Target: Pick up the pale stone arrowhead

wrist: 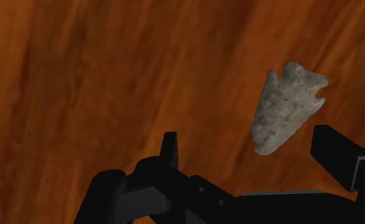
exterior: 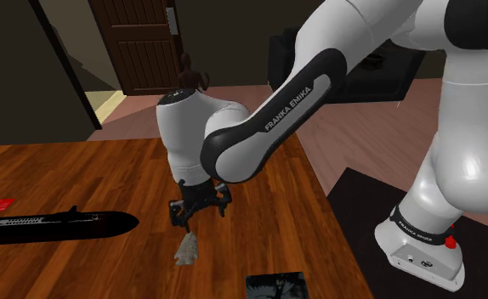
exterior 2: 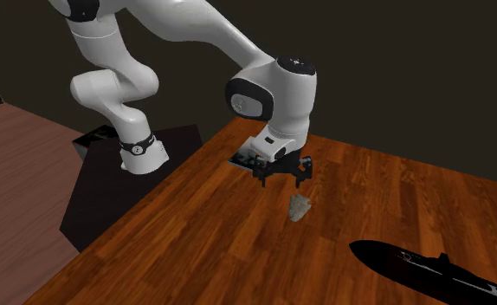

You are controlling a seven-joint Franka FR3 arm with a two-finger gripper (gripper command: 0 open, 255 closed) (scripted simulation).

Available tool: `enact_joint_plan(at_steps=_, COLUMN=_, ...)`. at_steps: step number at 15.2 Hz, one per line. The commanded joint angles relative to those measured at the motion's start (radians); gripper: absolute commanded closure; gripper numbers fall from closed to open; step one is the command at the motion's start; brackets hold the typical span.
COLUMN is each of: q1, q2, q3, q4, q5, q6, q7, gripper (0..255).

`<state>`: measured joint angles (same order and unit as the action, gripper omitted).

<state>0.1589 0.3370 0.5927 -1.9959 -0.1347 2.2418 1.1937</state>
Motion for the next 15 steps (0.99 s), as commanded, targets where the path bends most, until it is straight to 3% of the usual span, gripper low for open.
enact_joint_plan(at_steps=1, q1=0.048, q2=0.094, q3=-0.021, q4=0.075, q5=-0.049, q6=0.009, q7=0.065, gripper=0)
enact_joint_plan(at_steps=5, q1=0.132, q2=0.247, q3=-0.064, q4=0.235, q5=-0.101, q6=-0.005, q7=0.14, gripper=0)
enact_joint_plan(at_steps=14, q1=0.152, q2=0.312, q3=-0.092, q4=0.228, q5=-0.134, q6=0.064, q7=0.154, gripper=0)
enact_joint_plan(at_steps=15, q1=0.152, q2=0.311, q3=-0.092, q4=0.228, q5=-0.133, q6=0.064, q7=0.154, gripper=255)
